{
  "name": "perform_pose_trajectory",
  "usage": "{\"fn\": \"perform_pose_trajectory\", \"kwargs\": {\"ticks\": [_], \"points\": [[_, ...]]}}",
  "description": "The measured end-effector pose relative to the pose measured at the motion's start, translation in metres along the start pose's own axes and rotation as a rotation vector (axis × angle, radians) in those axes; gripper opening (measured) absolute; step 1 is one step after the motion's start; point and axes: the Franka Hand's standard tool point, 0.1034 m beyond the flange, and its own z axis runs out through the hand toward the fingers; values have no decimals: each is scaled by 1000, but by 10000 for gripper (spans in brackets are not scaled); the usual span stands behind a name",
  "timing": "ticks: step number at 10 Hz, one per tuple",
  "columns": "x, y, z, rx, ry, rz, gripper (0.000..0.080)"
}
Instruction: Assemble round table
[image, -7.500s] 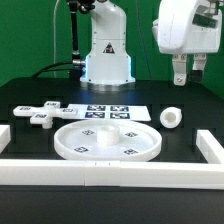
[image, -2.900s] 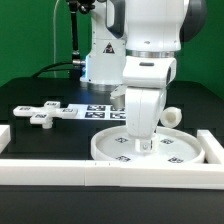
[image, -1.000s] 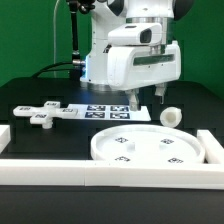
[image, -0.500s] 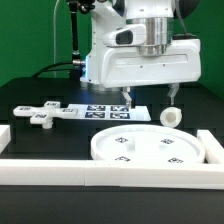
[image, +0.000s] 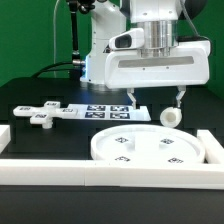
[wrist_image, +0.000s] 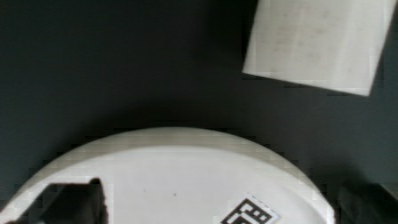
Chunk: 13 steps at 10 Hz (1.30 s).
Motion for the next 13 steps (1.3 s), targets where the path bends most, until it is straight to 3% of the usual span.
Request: {"fn": "perform_pose_trajectory", "kwargs": {"ticks": [3,5,6,8,10,12,13], "points": [[-5,2,3,31,-43,337,649],[-6,-11,1,48,-43,466,649],[-8,-18,1,51,-43,494,649],[-9,-13,2,50,-71,482,649],[-11,-20,5,52,-61,456,649],[-16,-18,14,64,-209,388,649],[-10,-19,16,74,-241,387,649]]}}
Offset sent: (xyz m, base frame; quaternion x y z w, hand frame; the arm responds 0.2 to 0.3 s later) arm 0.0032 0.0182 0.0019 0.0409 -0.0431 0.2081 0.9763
